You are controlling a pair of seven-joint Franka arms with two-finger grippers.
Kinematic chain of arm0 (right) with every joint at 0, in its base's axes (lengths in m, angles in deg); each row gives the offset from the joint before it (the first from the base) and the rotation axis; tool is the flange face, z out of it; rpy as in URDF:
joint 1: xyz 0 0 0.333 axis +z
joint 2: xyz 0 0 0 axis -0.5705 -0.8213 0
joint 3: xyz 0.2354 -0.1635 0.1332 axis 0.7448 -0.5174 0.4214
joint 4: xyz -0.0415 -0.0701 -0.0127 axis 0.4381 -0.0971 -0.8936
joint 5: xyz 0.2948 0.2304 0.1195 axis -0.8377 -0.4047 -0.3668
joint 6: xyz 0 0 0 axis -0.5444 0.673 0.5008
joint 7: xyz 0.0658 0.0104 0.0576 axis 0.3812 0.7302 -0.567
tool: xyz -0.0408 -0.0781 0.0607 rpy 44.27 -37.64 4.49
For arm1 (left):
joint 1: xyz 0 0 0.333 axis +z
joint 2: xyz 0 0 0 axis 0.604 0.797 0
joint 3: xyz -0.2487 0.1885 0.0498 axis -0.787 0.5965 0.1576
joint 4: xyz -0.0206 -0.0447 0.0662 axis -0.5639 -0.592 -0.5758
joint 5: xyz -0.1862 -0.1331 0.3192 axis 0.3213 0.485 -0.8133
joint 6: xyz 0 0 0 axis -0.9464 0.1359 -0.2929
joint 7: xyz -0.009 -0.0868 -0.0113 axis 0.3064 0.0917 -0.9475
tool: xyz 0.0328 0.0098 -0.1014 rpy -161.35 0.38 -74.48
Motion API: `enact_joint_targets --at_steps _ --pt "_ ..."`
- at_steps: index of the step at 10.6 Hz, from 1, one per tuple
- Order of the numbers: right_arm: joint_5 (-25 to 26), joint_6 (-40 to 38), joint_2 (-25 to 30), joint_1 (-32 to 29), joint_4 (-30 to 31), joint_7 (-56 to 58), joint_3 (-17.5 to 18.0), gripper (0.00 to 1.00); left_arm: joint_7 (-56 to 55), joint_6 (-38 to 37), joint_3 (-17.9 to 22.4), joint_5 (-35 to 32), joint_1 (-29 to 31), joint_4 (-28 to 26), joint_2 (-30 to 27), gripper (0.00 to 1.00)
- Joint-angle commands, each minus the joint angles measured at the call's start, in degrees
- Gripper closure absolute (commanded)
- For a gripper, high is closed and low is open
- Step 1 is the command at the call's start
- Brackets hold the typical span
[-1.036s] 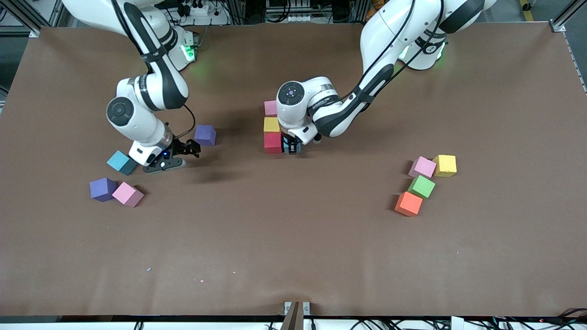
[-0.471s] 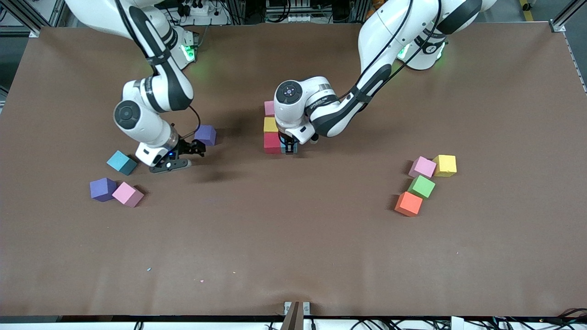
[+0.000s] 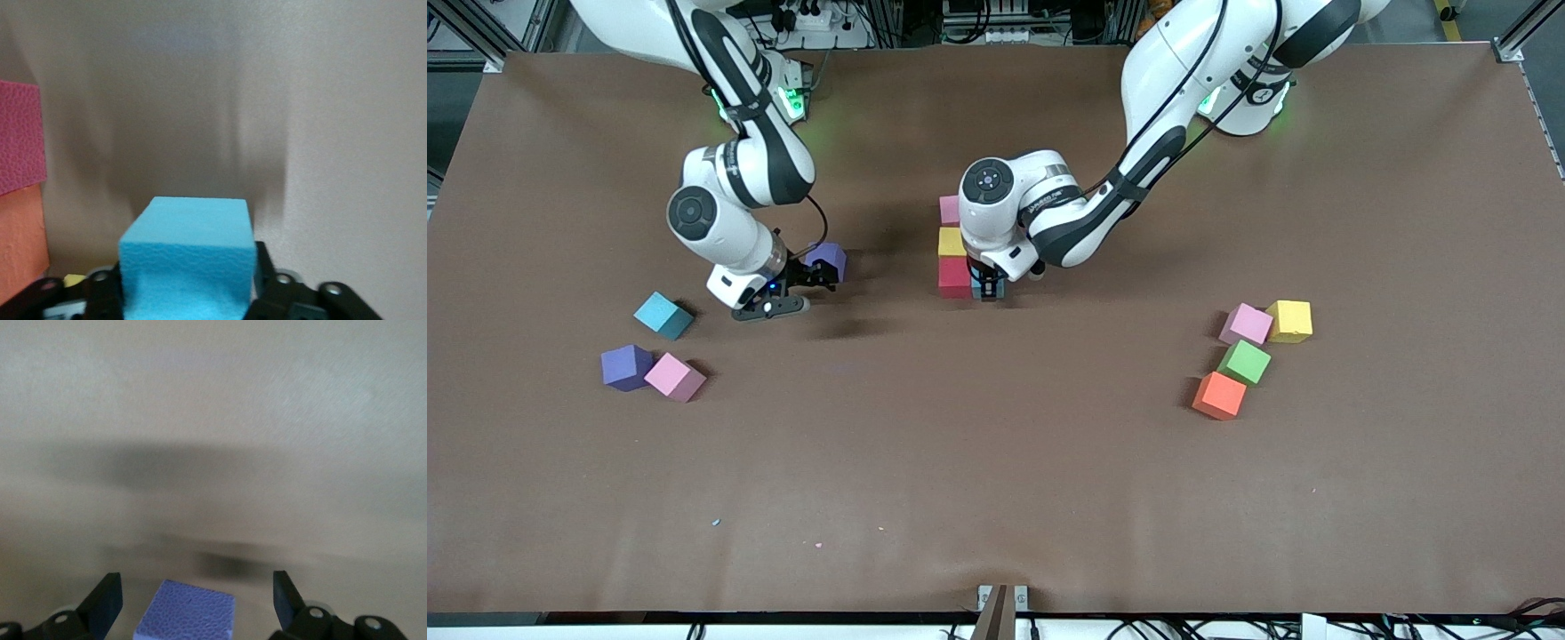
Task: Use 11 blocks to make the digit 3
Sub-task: 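Grasp the lavender cube with the right gripper while the left gripper releases cyan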
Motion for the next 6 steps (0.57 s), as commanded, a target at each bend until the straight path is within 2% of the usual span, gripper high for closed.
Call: enact_joint_targets --at_steps 1,6 --pt "-4.15 2.63 2.98 2.14 4.61 -0.69 0.1 0.0 -9.05 0.32 0.32 -3.33 -0.9 1.02 0.18 0.0" --pt "-4.25 4.14 2.98 2.23 6.03 -0.16 0.01 0.0 -7.21 -0.2 0.23 -3.95 -0.63 0.67 -1.32 0.0"
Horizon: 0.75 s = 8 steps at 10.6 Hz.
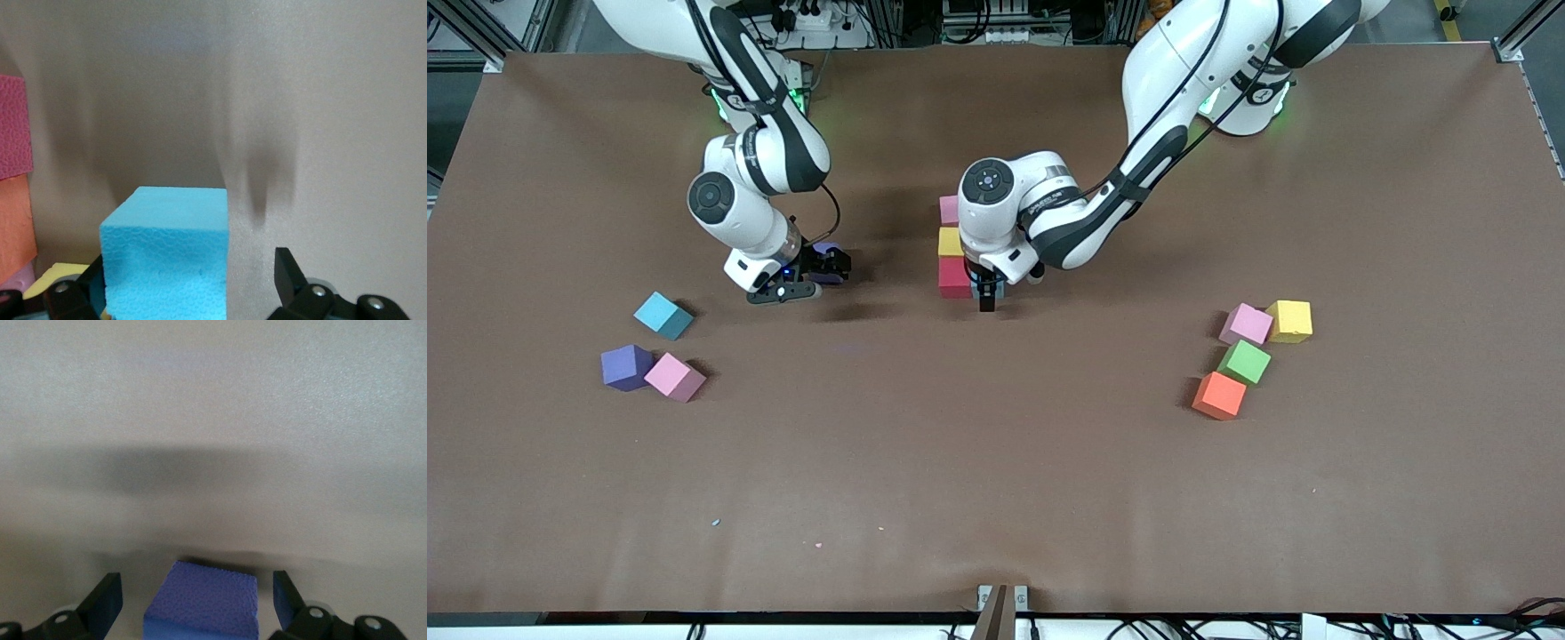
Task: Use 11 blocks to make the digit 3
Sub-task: 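Grasp the lavender cube with the right gripper while the left gripper releases cyan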
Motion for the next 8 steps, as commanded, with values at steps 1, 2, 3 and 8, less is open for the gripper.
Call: enact_joint_targets --at_steps 1,2,3,8 --pt "-1.45 1.58 2.57 0.18 3.1 0.3 0.11 0.0 -6.89 -0.74 0.09 -3.4 -0.4 -0.46 -1.75 0.0" --pt "-1.45 2.11 2.3 0.18 3.8 0.13 0.11 0.0 -5.84 -1.27 0.09 -3.4 -0.49 -0.46 -2.01 0.0" --pt "-1.45 2.12 2.3 0.18 3.98 0.04 0.11 0.0 -4.78 -2.75 -0.09 -3.4 -0.49 -0.37 -2.54 0.0" --pt "-1.53 1.94 1.95 0.62 4.25 -0.23 0.11 0.12 -3.37 -4.7 -0.27 -3.4 -0.23 -0.46 -3.95 0.0"
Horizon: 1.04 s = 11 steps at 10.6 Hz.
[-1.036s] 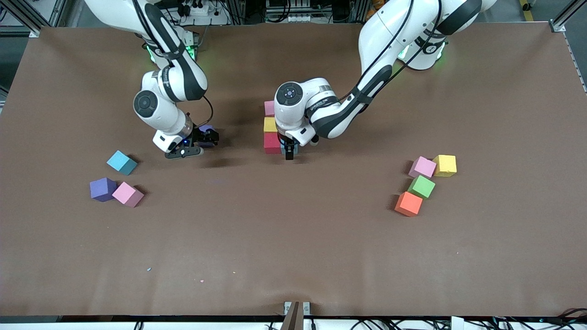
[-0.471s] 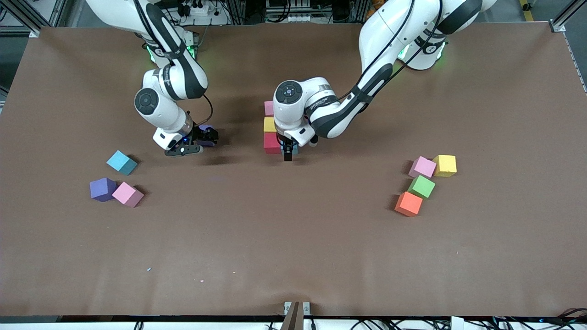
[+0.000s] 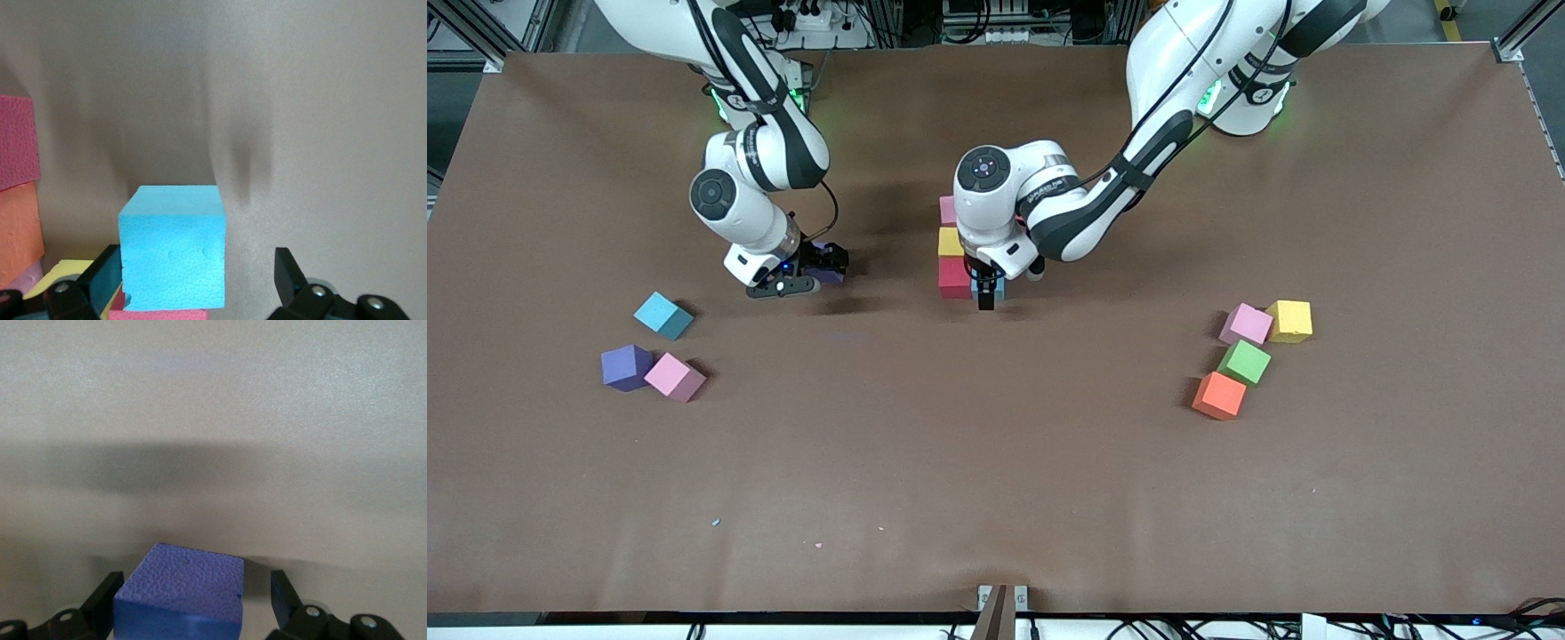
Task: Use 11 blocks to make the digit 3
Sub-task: 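Grasp the lavender cube with the right gripper while the left gripper releases cyan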
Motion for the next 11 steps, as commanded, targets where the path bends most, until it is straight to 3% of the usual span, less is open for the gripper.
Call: enact_joint_targets --at_steps 1,3,5,8,11 --pt "-1.52 0.42 2.02 0.62 1.78 -0.13 0.17 0.16 -4.5 -1.64 -0.21 -2.38 -0.15 -0.55 -1.41 0.0" --pt "-1.52 0.42 2.02 0.62 1.69 -0.13 0.17 0.3 -4.33 -2.34 -0.29 -2.29 0.03 -0.46 -1.85 0.0" --pt "-1.52 0.42 1.93 0.7 1.69 -0.13 0.17 0.34 -3.98 -2.52 -0.29 -1.94 0.2 -0.38 -2.38 0.0" --pt "-1.52 0.07 2.28 0.79 1.43 -0.13 0.26 0.48 -2.57 -3.84 -0.38 -1.33 1.08 -0.37 -3.6 0.0" --pt "-1.35 -0.9 2.9 0.79 -1.81 0.65 0.43 0.5 1.19 -5.85 -0.56 0.07 1.96 -0.38 -5.1 0.0"
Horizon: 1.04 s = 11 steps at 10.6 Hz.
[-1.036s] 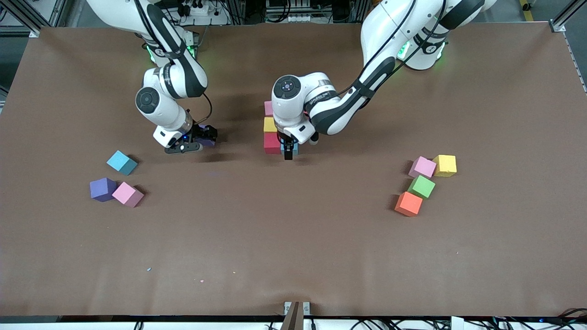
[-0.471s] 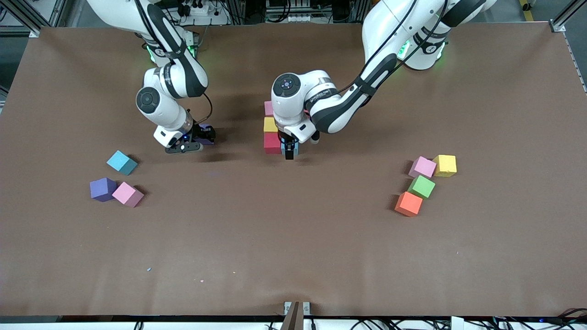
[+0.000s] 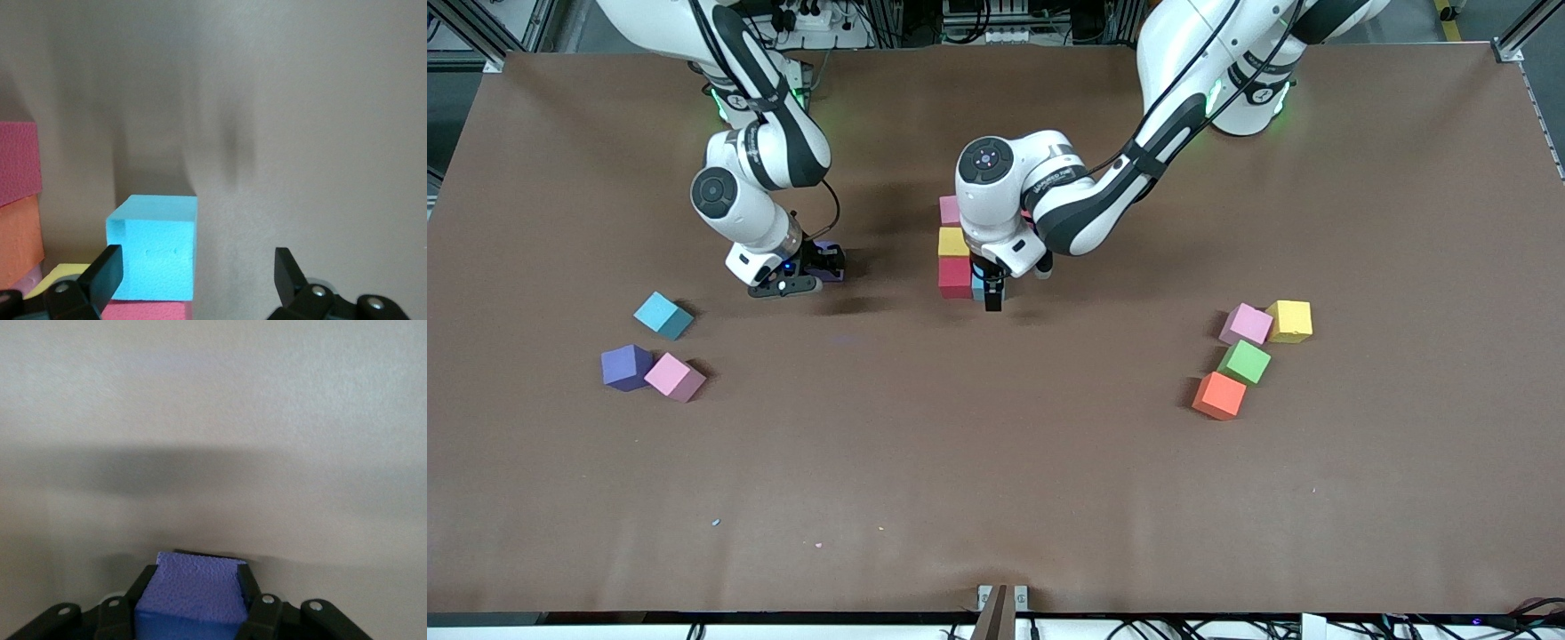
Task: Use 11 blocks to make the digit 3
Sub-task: 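Grasp the lavender cube with the right gripper while the left gripper releases cyan, then lift the lavender cube with the right gripper while the left gripper reaches orange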
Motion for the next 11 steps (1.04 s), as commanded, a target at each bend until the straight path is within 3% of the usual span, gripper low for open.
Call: enact_joint_targets --at_steps 1,4,6,11 --pt "-0.97 -2.29 2.1 0.56 -3.16 0.65 0.02 0.5 1.02 -2.96 -0.57 0.81 1.27 -0.65 -2.56 0.0" --pt "1.48 -4.41 1.83 1.17 -8.34 0.65 -0.06 0.5 6.64 -4.89 -0.57 2.57 3.81 -0.65 -4.05 0.0" --pt "2.98 -6.33 -1.31 2.22 -15.1 0.65 -0.33 0.5 10.34 -6.83 -0.57 2.66 5.83 -0.82 -5.45 0.0" --pt "5.1 -21.35 -14.4 5.74 -40.48 -2.66 -3.66 0.49 24.12 -7.01 -0.48 2.66 12.07 -0.65 -6.78 0.0"
